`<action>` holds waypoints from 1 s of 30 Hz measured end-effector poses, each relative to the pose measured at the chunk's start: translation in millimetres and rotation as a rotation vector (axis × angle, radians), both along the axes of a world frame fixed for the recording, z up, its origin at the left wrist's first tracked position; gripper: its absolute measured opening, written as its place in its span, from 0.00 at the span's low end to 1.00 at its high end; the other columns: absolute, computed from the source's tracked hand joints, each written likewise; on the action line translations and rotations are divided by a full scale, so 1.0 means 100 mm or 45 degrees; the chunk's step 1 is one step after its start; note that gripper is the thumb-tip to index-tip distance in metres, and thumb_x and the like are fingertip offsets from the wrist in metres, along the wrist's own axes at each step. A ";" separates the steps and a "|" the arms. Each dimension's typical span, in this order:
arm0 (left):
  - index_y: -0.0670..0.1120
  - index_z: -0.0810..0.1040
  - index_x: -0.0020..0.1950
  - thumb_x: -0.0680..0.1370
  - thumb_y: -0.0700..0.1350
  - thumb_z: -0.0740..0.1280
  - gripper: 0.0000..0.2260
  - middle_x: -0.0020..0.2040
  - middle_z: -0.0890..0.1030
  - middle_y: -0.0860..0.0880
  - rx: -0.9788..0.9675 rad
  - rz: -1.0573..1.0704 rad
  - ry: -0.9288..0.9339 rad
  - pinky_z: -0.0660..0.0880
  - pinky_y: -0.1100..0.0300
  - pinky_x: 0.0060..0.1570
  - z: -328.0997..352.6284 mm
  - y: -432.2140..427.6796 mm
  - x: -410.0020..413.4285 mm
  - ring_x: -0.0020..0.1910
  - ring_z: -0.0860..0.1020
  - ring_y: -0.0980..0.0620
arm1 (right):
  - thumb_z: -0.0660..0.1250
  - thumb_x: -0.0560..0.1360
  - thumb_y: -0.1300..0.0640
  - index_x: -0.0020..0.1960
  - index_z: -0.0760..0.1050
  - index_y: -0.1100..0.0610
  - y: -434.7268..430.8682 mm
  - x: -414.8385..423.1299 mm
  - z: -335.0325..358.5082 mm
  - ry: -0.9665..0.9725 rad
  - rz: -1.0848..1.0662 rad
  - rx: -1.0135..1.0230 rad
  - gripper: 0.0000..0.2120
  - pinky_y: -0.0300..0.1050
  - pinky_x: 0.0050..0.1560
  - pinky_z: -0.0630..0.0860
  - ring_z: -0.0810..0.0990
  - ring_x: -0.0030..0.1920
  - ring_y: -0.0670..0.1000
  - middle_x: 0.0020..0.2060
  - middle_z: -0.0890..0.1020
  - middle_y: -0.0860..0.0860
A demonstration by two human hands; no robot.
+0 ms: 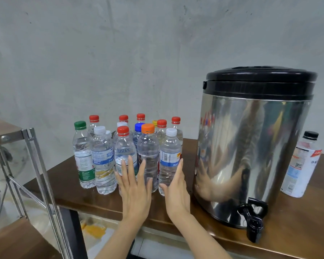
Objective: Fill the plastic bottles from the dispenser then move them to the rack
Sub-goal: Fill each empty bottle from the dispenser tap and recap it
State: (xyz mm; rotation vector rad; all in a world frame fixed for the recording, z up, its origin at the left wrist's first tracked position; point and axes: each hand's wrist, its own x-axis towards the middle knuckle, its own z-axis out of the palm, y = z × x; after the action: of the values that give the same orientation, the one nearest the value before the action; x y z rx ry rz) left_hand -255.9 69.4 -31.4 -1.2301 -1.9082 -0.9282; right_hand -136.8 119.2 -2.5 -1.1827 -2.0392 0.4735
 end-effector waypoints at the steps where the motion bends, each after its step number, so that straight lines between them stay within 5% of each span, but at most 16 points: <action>1: 0.49 0.51 0.80 0.82 0.53 0.53 0.28 0.81 0.45 0.41 0.008 0.008 0.020 0.41 0.40 0.76 -0.02 0.02 0.00 0.80 0.46 0.39 | 0.68 0.77 0.46 0.77 0.27 0.48 0.05 -0.02 -0.01 -0.017 -0.003 0.003 0.51 0.45 0.65 0.70 0.64 0.73 0.49 0.79 0.56 0.49; 4: 0.50 0.50 0.81 0.84 0.54 0.48 0.26 0.81 0.46 0.41 0.018 0.006 0.046 0.41 0.40 0.76 -0.06 0.05 0.00 0.79 0.46 0.39 | 0.69 0.76 0.46 0.77 0.28 0.48 0.16 -0.06 -0.01 -0.016 -0.001 0.006 0.52 0.47 0.66 0.70 0.65 0.73 0.50 0.78 0.58 0.49; 12: 0.48 0.55 0.79 0.81 0.51 0.54 0.26 0.81 0.47 0.41 0.060 -0.038 0.016 0.40 0.40 0.76 -0.08 0.06 -0.01 0.80 0.46 0.40 | 0.69 0.75 0.44 0.67 0.18 0.43 0.24 -0.10 -0.07 -0.008 0.054 0.057 0.55 0.46 0.66 0.70 0.66 0.73 0.50 0.77 0.60 0.51; 20: 0.46 0.60 0.77 0.82 0.50 0.53 0.23 0.80 0.51 0.39 0.024 -0.084 -0.013 0.42 0.38 0.76 -0.13 -0.01 0.01 0.79 0.49 0.40 | 0.63 0.77 0.39 0.76 0.25 0.48 -0.01 0.03 -0.15 -0.029 0.133 0.095 0.49 0.47 0.75 0.61 0.48 0.79 0.50 0.80 0.43 0.51; 23: 0.46 0.65 0.73 0.80 0.48 0.55 0.21 0.78 0.59 0.39 0.046 -0.186 -0.041 0.44 0.38 0.76 -0.21 -0.14 0.16 0.78 0.56 0.39 | 0.56 0.80 0.39 0.79 0.35 0.50 -0.15 0.21 -0.23 -0.122 0.194 0.158 0.39 0.41 0.76 0.56 0.48 0.79 0.47 0.80 0.43 0.49; 27: 0.46 0.68 0.69 0.81 0.47 0.56 0.17 0.72 0.69 0.45 0.083 -0.438 -0.069 0.58 0.44 0.73 -0.31 -0.39 0.46 0.71 0.67 0.44 | 0.55 0.79 0.41 0.71 0.66 0.50 -0.36 0.60 -0.44 -0.183 0.237 0.459 0.25 0.38 0.64 0.73 0.76 0.66 0.45 0.67 0.75 0.48; 30: 0.48 0.71 0.66 0.85 0.52 0.51 0.16 0.64 0.76 0.48 0.088 -0.584 -0.105 0.66 0.52 0.65 -0.35 -0.57 0.69 0.64 0.72 0.50 | 0.59 0.79 0.44 0.64 0.75 0.50 -0.49 1.00 -0.62 -0.254 0.324 0.637 0.19 0.41 0.59 0.77 0.78 0.61 0.46 0.60 0.79 0.45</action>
State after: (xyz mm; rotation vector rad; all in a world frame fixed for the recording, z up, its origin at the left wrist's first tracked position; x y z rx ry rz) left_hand -187.1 12.4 -66.3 -1.6459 -1.6649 -1.2838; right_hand -36.7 70.5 -64.7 -0.6943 -2.3097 -0.0498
